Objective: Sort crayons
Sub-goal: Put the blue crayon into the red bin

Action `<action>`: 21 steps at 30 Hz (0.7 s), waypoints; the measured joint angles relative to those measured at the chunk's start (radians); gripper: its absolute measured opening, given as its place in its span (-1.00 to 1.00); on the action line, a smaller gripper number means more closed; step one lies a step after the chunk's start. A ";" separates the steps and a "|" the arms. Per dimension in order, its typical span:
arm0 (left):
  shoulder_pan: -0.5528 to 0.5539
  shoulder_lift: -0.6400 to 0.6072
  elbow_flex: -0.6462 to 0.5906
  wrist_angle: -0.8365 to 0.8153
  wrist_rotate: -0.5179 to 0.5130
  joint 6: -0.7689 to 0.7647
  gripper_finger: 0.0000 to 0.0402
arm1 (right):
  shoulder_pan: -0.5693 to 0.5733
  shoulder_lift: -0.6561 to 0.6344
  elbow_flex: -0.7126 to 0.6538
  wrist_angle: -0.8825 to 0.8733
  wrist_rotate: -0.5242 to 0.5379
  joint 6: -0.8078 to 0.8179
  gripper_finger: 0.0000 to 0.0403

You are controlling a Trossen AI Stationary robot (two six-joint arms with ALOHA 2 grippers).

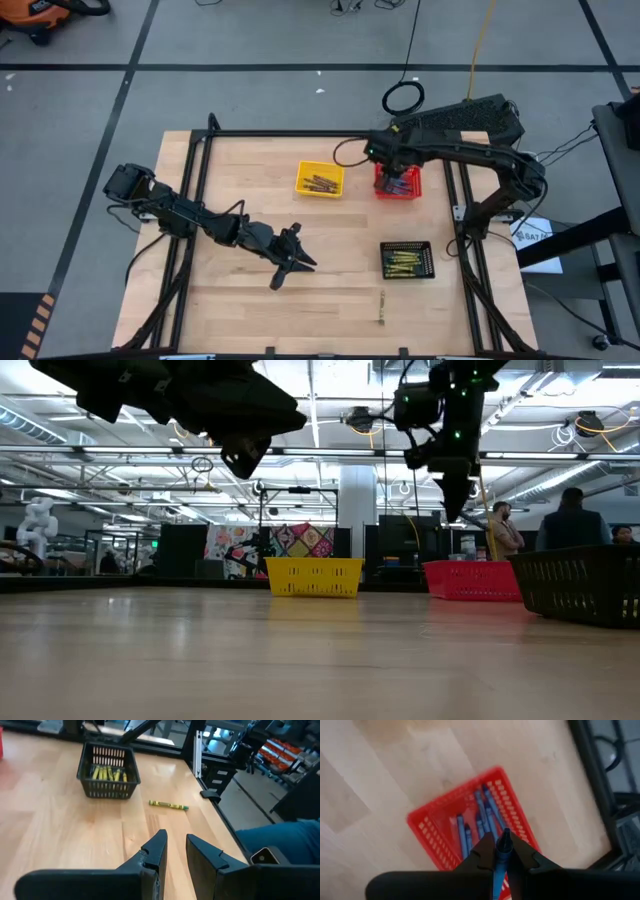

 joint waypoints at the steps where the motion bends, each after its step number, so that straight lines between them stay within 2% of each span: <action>1: 0.000 0.000 0.000 -0.006 0.000 -0.021 -0.63 | -0.013 0.000 -0.011 0.003 -0.014 -0.006 -0.97; 3: 0.000 0.000 0.000 -0.022 0.000 -0.051 -0.63 | -0.035 0.000 -0.046 0.012 -0.045 -0.022 -0.97; 10: -0.001 0.000 0.000 -0.042 0.000 -0.103 -0.63 | -0.082 0.001 -0.171 0.094 -0.049 -0.074 -0.97; 13: -0.001 0.000 0.000 -0.043 0.000 -0.104 -0.63 | -0.098 0.001 -0.205 0.125 -0.053 -0.100 -0.97; 17: -0.001 0.000 0.000 -0.042 0.000 -0.108 -0.63 | -0.121 0.001 -0.235 0.130 -0.129 -0.112 -0.97; 21: -0.001 0.000 0.000 -0.042 0.000 -0.153 -0.63 | -0.125 0.001 -0.278 0.156 -0.127 -0.106 -0.96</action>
